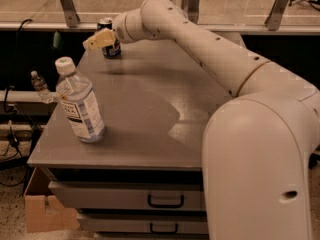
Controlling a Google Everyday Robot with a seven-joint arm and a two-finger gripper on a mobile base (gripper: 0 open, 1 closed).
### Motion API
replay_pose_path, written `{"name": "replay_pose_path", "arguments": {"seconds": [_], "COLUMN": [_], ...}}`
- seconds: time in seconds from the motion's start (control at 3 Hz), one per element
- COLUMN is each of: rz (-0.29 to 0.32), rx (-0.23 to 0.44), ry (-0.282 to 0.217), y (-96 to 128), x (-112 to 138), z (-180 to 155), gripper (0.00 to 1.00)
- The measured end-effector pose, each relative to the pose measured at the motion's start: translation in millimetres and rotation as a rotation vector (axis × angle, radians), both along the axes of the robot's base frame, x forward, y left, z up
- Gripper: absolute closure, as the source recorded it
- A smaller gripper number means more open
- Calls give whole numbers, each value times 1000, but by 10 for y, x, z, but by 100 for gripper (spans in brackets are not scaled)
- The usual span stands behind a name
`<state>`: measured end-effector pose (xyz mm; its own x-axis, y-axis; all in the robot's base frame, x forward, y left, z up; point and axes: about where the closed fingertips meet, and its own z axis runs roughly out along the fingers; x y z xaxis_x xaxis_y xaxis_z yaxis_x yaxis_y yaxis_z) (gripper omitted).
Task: Knock pepsi can over
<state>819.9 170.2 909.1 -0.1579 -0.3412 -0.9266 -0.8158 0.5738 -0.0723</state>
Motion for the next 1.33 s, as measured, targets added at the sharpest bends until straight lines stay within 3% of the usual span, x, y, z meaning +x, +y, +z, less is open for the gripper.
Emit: {"name": "replay_pose_path", "arguments": {"seconds": [0.33,0.67,1.33], "rz": [-26,-38,-47], "rx": [7,17,65], "ry": [16,28,-6], "y": [-68,-91,-214], "x": [83,119,35], "z": [-77,-116,77], "gripper": [16,39,87]}}
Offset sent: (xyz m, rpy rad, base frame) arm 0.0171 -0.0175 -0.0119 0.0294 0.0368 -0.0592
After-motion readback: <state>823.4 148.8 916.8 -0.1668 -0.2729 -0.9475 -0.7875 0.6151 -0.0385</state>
